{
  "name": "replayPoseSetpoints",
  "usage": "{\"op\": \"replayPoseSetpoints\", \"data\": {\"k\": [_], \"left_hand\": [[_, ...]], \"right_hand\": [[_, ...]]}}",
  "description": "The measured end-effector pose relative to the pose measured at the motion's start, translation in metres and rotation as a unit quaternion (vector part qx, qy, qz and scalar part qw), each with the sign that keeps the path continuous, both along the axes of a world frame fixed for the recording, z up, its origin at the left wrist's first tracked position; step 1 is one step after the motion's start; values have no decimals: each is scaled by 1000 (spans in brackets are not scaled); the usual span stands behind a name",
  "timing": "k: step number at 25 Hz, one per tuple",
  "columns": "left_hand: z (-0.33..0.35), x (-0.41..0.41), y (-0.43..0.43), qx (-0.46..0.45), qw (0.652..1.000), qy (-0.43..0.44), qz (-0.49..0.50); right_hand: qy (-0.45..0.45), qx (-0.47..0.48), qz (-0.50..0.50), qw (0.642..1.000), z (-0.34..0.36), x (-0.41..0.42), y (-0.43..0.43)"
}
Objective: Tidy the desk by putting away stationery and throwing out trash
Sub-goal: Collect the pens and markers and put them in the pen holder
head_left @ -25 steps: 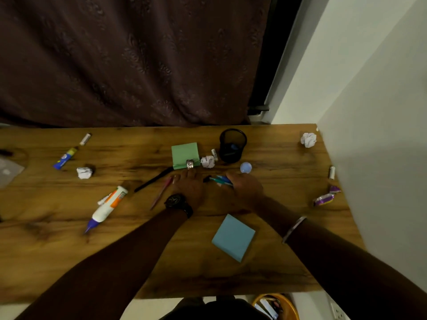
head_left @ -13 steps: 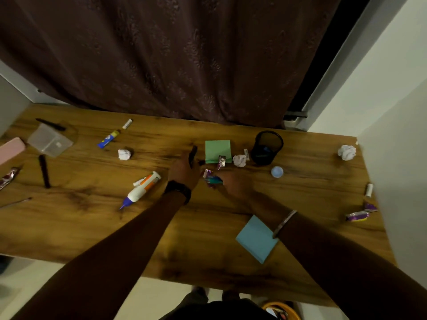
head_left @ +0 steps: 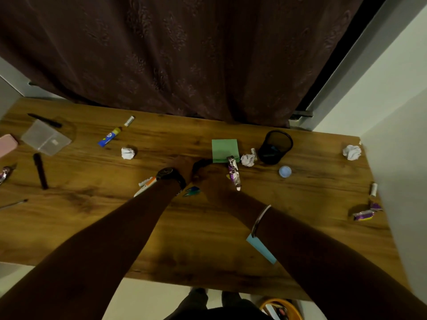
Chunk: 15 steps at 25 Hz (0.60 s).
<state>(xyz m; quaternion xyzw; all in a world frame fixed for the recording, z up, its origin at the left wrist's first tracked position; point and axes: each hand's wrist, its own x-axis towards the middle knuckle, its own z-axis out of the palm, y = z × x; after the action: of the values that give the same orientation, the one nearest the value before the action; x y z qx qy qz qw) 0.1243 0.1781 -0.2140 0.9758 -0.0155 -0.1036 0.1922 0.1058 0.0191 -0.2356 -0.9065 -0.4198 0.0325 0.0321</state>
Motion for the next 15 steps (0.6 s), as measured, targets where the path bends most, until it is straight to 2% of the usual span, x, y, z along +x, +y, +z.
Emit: {"op": "replayPoseSetpoints", "data": {"k": [2,3,5,8,11,13,15], "left_hand": [[10,0,1,39,999,26,-5],[12,2,5,28,999,30,18],[22,1,15,-43,994,38,90],[36,1,31,-101,987,-12,127],[49,-1,55,-84,981,-20,174],[53,-7,75,-84,971,-16,222],[51,-12,101,-146,955,-15,259]], "right_hand": [[-10,63,-14,998,5,-6,-6],[-15,109,-34,993,8,-8,-8],[10,169,-78,982,18,-10,-9],[69,254,-145,954,34,-8,1],[119,291,-231,921,46,-2,19],[137,283,-255,914,51,0,30],[166,291,-262,905,51,7,43]]}}
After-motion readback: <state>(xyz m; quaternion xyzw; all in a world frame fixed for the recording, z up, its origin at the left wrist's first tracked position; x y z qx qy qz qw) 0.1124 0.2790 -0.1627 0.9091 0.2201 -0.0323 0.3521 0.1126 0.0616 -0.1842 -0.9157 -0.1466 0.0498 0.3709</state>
